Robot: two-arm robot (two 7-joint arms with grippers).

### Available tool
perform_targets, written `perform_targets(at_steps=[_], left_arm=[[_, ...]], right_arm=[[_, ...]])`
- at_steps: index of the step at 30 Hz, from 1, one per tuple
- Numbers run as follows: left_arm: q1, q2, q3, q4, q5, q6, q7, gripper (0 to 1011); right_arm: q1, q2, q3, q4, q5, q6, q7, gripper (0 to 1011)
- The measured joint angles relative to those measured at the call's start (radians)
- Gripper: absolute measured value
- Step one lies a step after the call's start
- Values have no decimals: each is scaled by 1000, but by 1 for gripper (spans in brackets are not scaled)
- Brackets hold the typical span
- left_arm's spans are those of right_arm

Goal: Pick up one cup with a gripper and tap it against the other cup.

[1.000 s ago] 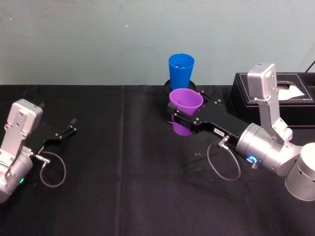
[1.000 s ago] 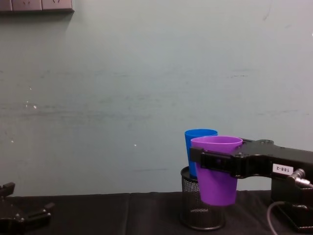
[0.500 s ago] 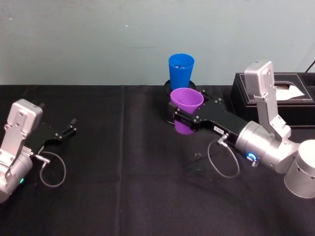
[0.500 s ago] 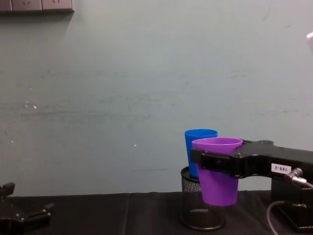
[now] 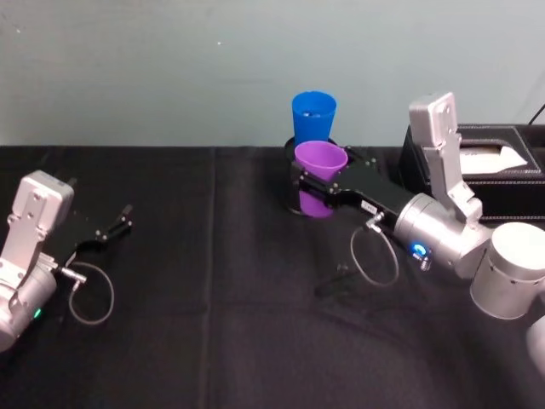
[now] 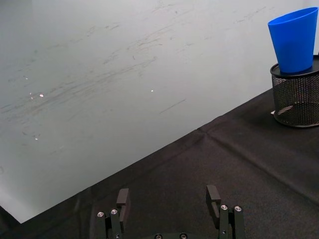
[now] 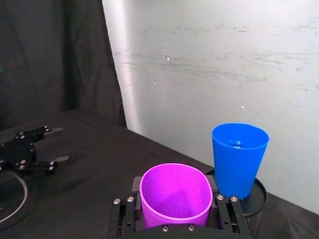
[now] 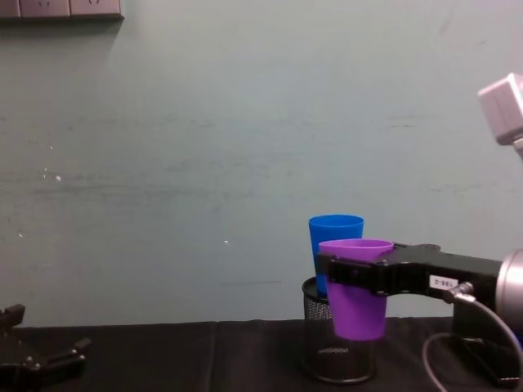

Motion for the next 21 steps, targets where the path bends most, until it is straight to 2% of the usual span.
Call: perform_targets(at_steps=[7,21], left_arm=[[0,0,0,0,0,0,0,1000],[0,0,0,0,0,0,0,1000]], right_arm=[[44,-30,-7,80,-15,-42,12,731],[102,-64,-5,177,-30,-76,28,731]])
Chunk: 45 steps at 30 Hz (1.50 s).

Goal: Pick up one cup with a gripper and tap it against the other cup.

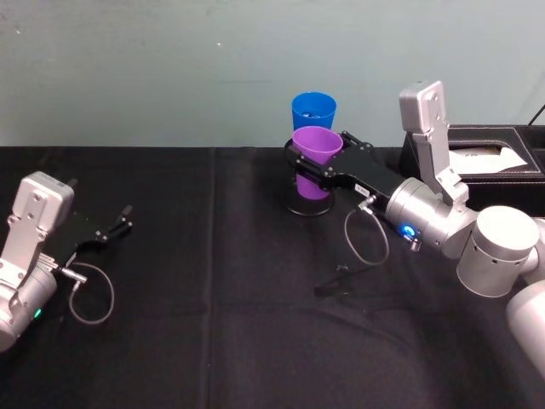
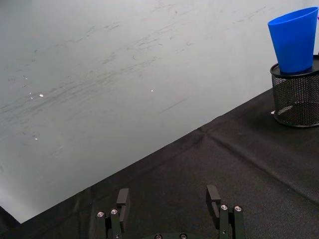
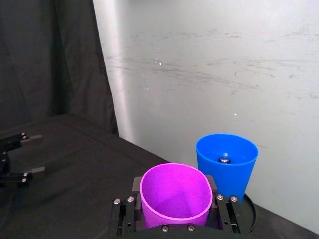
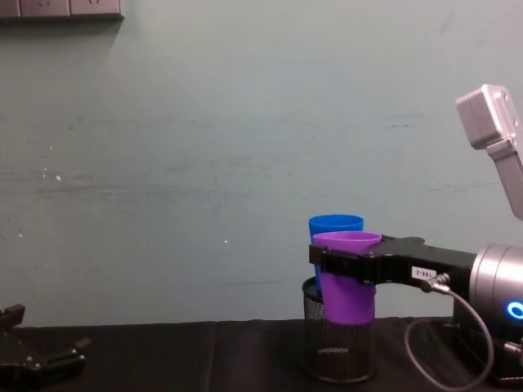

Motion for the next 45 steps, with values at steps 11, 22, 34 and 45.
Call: perform_targets(at_steps=[11,22,34,45], left_arm=[[0,0,0,0,0,0,0,1000],[0,0,0,0,0,0,0,1000],[0,0,0,0,0,0,0,1000],[0,0,0,0,0,0,0,1000]], right_arm=[[37,-13,12,48,-9,-8,3,731],[67,-28,23,95,-8,-6,10,731],[111,-48,33,160,-3,-17,20,731],[131,-58,37,185,-2,-22,29,731]])
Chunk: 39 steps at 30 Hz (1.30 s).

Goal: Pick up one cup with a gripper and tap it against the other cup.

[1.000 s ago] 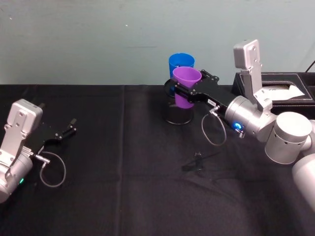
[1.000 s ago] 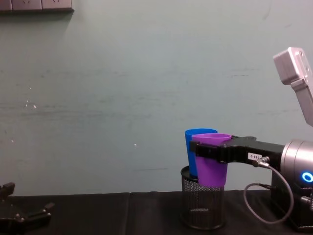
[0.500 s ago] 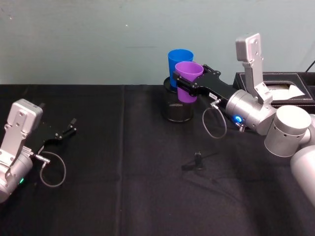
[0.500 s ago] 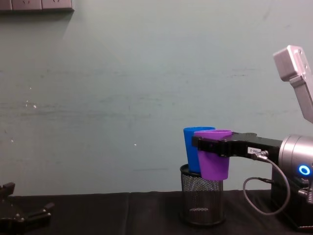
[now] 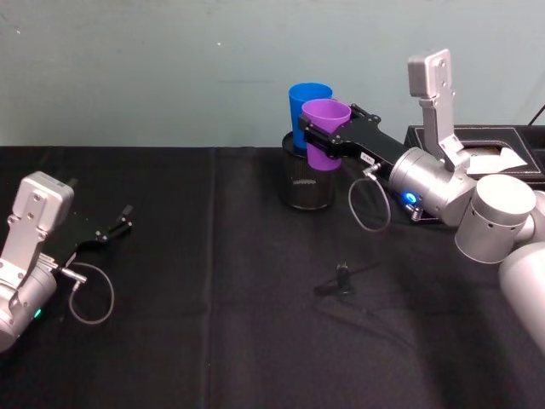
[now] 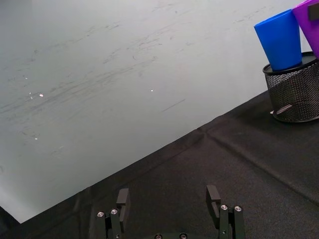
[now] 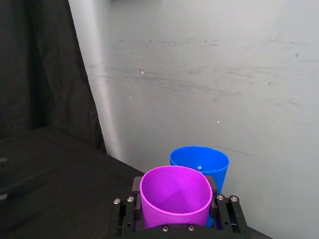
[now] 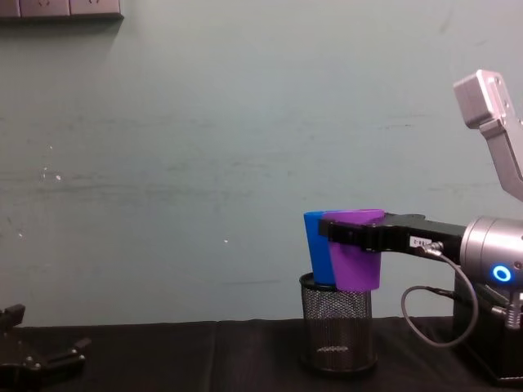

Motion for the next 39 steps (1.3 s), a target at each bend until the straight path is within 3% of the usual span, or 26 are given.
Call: perform_targets(at_steps=[39], left_arm=[[0,0,0,0,0,0,0,1000]], right_arm=[[7,-3,1,4,2,1,7,731]])
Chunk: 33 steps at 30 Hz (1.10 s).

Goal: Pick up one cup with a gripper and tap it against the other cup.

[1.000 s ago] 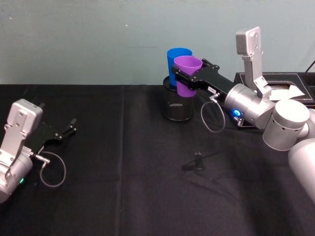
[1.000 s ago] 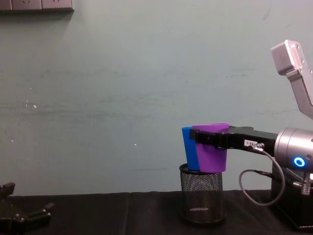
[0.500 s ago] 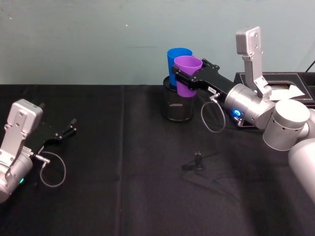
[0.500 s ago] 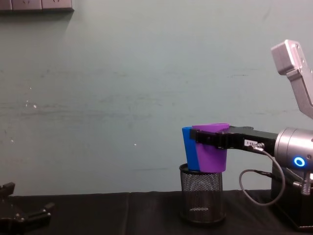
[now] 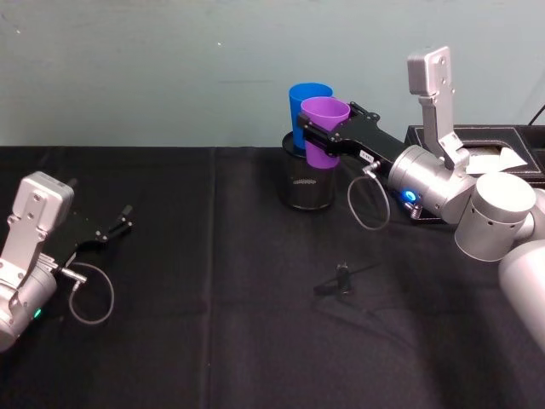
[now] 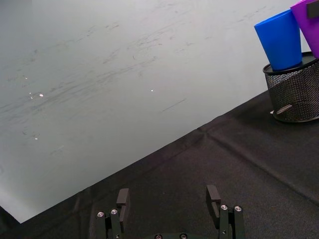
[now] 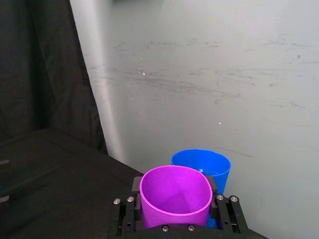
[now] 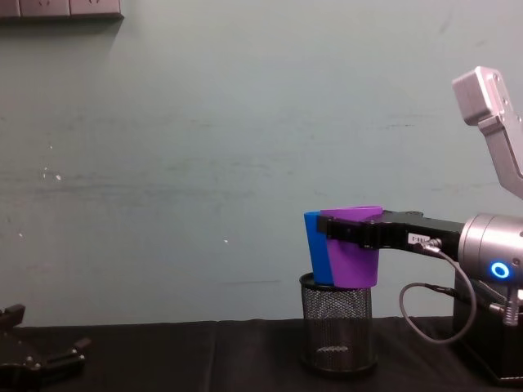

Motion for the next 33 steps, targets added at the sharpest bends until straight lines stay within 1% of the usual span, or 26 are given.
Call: perform_targets(at_steps=[33], left_arm=[[0,0,0,0,0,0,0,1000]], right_arm=[[0,0,0,0,0,0,0,731]])
